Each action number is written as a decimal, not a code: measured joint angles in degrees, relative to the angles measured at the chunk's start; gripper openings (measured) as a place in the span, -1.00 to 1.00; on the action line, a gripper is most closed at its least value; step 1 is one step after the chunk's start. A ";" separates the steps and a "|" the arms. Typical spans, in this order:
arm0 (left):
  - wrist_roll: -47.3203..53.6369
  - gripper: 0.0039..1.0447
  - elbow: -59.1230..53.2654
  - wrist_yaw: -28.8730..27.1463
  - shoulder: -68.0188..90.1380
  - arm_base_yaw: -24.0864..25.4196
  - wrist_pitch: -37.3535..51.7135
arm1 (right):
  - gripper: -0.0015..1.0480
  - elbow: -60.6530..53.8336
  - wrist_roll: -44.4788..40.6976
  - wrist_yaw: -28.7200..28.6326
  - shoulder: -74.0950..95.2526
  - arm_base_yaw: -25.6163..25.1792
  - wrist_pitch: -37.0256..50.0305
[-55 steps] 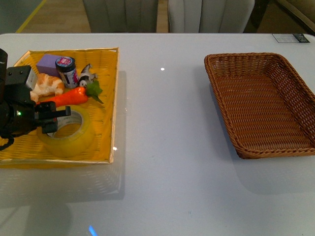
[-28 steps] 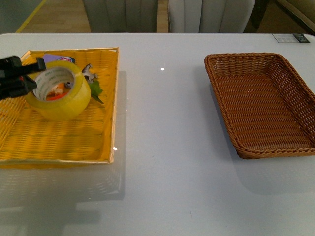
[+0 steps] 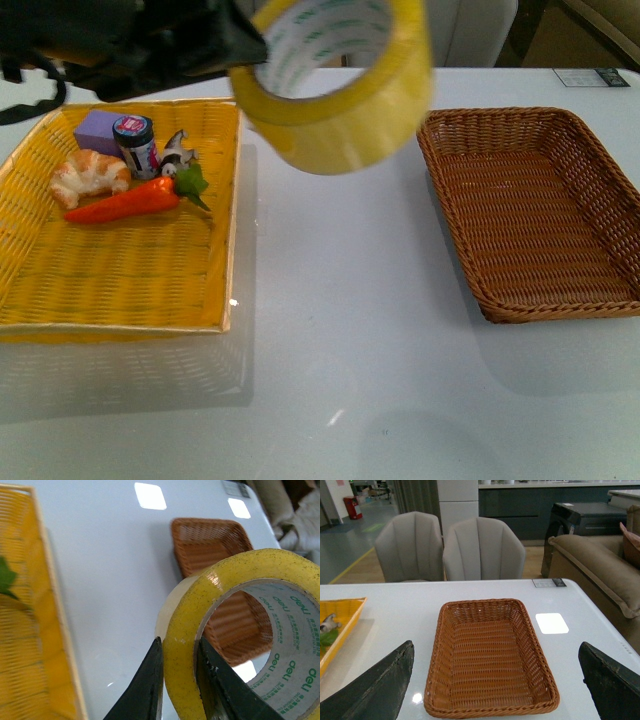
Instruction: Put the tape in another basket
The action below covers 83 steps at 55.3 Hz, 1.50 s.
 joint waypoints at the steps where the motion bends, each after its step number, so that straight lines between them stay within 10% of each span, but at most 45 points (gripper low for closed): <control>1: -0.44 -0.75 0.02 0.11 -0.15 -1.09 0.00 | 0.83 0.00 -0.02 0.00 0.00 0.00 0.00; 19: -3.19 -0.75 0.17 2.01 -1.25 -9.86 -0.61 | 0.83 0.00 0.00 0.00 0.00 0.00 0.00; 28: -3.04 -0.75 0.07 2.32 -2.78 -10.01 -1.60 | 0.83 10.84 17.73 6.38 19.41 6.32 -18.62; 58: -1.36 -0.75 -0.81 4.66 -4.20 -9.29 -2.62 | 0.83 20.13 47.12 -8.52 47.93 20.94 10.12; 83: -1.40 -0.75 -0.81 6.21 -4.50 -9.29 -2.60 | 0.82 20.04 52.70 -11.63 57.42 23.50 20.35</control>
